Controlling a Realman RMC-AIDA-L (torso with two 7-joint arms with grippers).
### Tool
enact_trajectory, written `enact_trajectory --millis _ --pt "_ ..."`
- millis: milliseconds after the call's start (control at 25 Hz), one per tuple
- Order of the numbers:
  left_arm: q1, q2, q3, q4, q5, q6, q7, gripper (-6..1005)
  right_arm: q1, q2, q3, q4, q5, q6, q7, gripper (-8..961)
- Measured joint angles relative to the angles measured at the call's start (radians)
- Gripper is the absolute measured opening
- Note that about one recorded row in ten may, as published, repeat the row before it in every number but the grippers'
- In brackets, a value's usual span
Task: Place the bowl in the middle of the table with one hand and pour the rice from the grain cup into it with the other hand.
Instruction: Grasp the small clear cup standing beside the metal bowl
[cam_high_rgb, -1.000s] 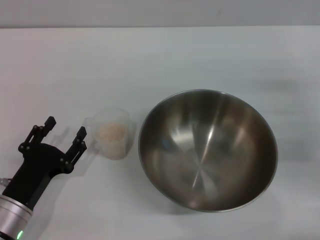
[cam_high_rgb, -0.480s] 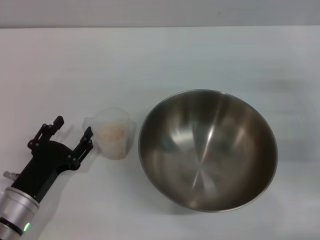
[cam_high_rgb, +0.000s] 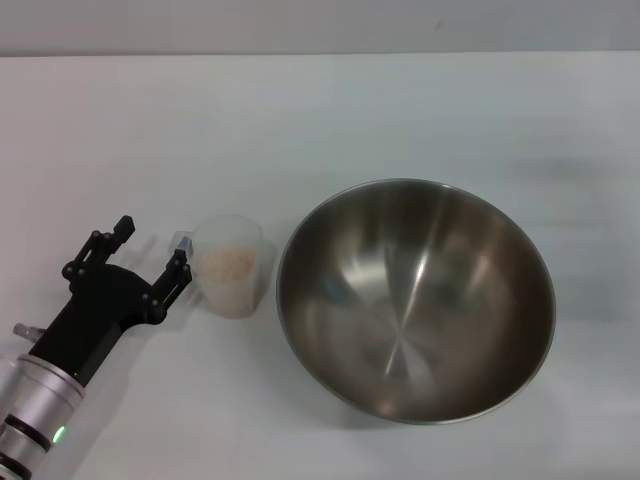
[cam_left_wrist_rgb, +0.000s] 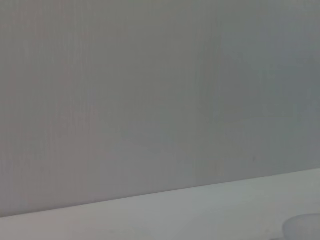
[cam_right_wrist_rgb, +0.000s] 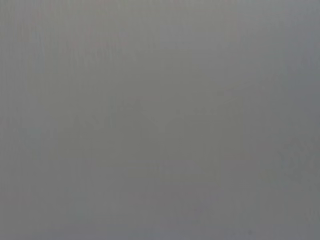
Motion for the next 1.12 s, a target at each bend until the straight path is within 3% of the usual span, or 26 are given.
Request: enact_trajectory --millis 320,480,1000,1120 --pt "-0.005 -0.001 -0.005 -0.003 0.000 -0.014 0.007 612 0.002 0.000 0.000 0.000 -0.005 0.009 0.000 511" --pt "-0.006 -0.003 -0.006 -0.003 0.000 -0.014 0.004 422 0.000 0.000 0.000 0.000 -0.005 0.009 0.000 511" --pt "-0.008 -0.003 -0.006 -0.015 0.000 -0.006 0.013 184 -0.005 0.000 0.000 0.000 -0.005 0.009 0.000 511" --pt "-0.010 -0.003 -0.010 -0.018 0.000 0.015 0.052 64 -0.006 0.000 0.000 0.000 -0.003 0.005 0.000 511"
